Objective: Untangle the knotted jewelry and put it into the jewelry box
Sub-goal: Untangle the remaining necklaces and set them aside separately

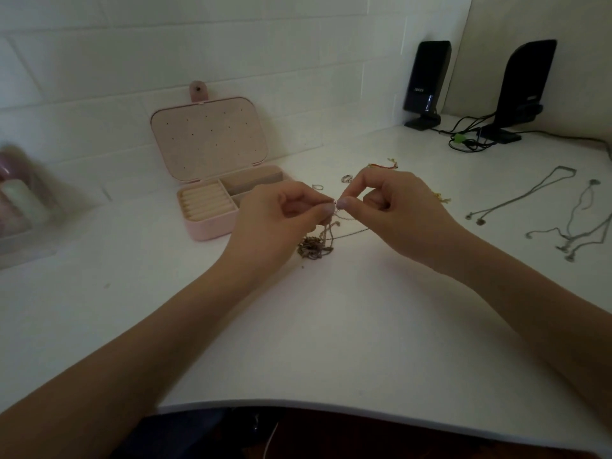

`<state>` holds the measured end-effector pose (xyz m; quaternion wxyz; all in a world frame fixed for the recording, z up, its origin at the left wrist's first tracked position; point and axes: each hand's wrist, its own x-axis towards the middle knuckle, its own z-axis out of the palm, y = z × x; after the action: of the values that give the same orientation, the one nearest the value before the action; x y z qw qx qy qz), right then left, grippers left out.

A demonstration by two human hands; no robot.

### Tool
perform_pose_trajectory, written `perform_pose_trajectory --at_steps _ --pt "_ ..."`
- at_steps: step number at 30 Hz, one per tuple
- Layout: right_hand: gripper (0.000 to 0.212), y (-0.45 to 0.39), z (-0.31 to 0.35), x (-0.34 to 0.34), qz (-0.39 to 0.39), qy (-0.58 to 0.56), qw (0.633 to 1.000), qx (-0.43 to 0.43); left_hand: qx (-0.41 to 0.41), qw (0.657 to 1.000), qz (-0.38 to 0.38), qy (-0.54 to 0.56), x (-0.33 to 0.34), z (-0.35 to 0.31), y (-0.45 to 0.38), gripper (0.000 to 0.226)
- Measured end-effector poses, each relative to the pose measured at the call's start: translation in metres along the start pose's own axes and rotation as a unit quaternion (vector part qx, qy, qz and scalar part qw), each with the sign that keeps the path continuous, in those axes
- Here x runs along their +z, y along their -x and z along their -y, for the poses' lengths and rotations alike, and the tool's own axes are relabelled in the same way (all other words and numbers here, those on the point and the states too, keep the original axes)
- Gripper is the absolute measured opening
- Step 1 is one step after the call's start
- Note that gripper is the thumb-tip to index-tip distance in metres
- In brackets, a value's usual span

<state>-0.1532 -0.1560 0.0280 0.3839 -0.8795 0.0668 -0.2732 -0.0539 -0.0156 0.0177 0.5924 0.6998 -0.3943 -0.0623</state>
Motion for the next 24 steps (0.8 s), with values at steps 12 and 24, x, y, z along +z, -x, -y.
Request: perform_pose_trajectory --at_steps 12,24 --pt "0.013 -0.0023 0.0019 -0.0007 0.022 -0.04 0.998 0.042 -0.009 0.997 0.012 0.077 0.0035 -0.0041 0.0021 0.016" --pt "0.025 -0.0047 0.006 -0.0022 0.051 -0.193 0.97 0.138 -0.059 0.989 0.049 0.127 0.0033 -0.0081 0.0003 0.022"
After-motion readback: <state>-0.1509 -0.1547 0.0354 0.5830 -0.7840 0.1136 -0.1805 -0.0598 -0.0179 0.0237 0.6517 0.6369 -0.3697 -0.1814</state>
